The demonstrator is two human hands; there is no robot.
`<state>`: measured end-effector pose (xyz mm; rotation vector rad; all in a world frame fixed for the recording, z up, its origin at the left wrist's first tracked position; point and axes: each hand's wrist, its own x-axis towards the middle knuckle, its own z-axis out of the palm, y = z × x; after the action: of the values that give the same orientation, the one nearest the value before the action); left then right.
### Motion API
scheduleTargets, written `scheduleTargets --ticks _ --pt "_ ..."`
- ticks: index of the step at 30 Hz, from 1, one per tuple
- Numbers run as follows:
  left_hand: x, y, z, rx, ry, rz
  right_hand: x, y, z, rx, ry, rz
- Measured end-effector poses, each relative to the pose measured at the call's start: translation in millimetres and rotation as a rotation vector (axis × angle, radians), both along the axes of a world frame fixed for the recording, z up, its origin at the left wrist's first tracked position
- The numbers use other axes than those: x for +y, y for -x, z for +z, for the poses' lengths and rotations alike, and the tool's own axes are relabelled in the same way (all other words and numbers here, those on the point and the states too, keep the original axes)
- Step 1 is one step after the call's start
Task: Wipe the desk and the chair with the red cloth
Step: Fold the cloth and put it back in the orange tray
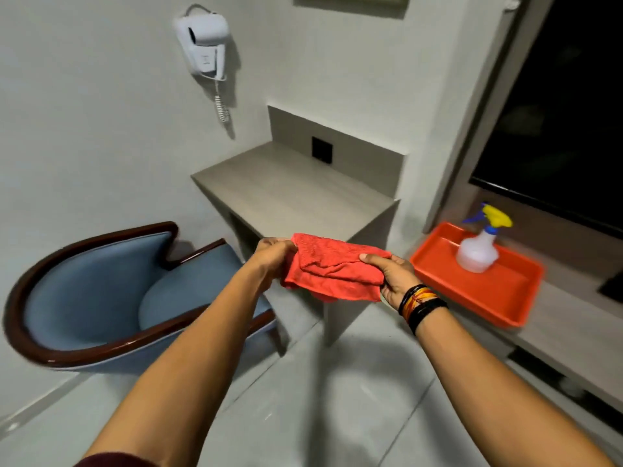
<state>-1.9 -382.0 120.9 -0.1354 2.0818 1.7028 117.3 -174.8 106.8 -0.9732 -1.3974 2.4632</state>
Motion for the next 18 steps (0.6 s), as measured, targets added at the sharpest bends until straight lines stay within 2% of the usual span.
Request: scheduleTargets --ticks 8,13,18 --pt "212.8 -69.9 -24.4 0.008 -0.077 -0.032 180.1 -71.5 -15.5 -0.1 0.011 -0.203" --pt "306.3 -58.7 -38.9 0.063 -0.079 -0.088 264.5 -63.9 -35.0 -0.124 -0.035 -0.266" --pt "379.5 -49.0 -87.0 0.052 -0.054 -0.136 319.2 -53.3 -69.5 -0.24 -0.166 -0.345"
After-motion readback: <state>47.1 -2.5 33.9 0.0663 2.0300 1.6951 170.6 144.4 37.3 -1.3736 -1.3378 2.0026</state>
